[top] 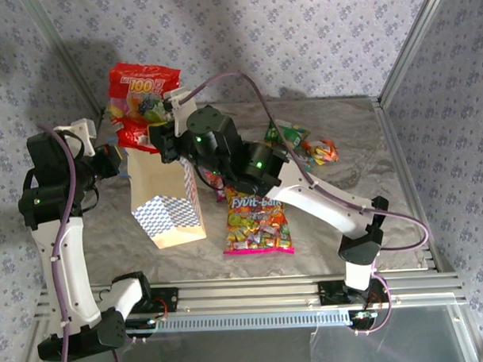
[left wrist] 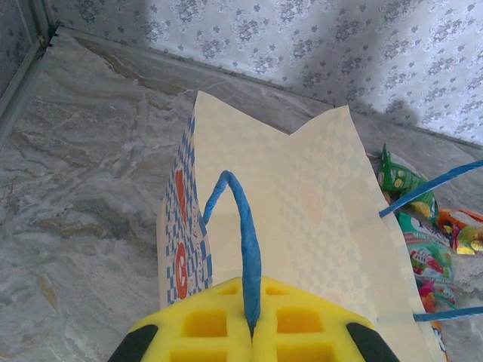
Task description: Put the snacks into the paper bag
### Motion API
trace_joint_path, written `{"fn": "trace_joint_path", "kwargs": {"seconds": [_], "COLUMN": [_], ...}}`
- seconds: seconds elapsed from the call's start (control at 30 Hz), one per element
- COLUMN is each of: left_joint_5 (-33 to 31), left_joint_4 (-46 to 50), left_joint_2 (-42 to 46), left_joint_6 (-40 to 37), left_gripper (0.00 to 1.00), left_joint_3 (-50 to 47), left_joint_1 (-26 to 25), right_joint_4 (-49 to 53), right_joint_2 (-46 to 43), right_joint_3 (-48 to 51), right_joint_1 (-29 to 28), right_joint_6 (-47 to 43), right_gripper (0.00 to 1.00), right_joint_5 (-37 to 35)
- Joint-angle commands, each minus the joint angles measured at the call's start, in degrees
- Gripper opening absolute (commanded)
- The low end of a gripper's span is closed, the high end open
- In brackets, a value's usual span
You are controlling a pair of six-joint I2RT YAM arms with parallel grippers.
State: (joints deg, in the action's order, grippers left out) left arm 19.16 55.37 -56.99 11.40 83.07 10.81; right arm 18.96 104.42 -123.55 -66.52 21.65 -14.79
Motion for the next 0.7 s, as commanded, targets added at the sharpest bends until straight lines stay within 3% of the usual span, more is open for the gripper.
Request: {"fn": "trace_joint_path", "kwargs": {"seconds": [0.0,0.37,0.67], "left_joint_5": [1.92,2.45,2.56], "left_joint_4": [0.23,0.44,0.61], "left_joint_2": [0.64,0.74,1.25], "left_joint_6": [-1.11,-1.33,-1.42], "left_gripper": [0.03,0.03,0.03], "left_joint_3": [0.51,0.58,0.52], "left_joint_1": [0.37,0.36,0.36], "right_joint_4": [-8.81,-15.18,-14.20], "right_joint_2": [0.49,-0.70,-0.89], "right_joint_3": [-0.25,7.88,10.25], "right_joint_1": [-0.21,1.26,1.23], "right_joint_6": [3.99,13.23,16.58], "right_gripper": [0.00,0.00,0.00], "right_joint_5": [-1.84,-3.74,-4.24]}}
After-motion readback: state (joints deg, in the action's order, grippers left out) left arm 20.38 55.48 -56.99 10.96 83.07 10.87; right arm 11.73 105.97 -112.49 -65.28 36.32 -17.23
